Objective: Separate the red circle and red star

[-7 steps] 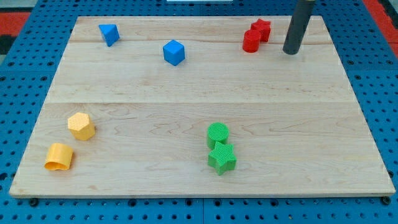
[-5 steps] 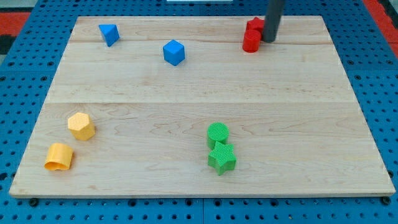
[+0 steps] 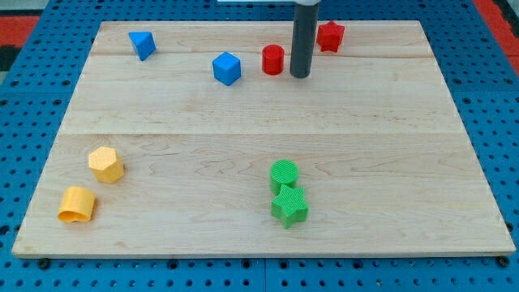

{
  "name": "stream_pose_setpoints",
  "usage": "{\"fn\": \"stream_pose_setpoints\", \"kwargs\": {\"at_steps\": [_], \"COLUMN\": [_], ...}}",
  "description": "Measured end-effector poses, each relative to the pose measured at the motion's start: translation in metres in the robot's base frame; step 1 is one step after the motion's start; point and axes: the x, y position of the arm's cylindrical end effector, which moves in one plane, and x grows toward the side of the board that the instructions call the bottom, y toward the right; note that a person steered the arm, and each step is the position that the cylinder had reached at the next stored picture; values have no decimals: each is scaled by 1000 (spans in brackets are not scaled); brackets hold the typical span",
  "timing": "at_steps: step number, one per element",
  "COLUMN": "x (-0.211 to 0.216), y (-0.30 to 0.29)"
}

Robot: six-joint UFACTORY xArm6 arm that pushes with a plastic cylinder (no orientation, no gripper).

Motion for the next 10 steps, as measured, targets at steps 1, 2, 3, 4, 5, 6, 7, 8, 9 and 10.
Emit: {"fn": "stream_pose_setpoints", "kwargs": {"at_steps": [1, 2, 3, 4, 5, 6, 7, 8, 9, 10], "x": [-19, -35, -35, -35, -35, -35, -33, -52, -85, -99], "y": [-37, -42, -42, -39, -39, -39, -15, 26, 6, 37]}}
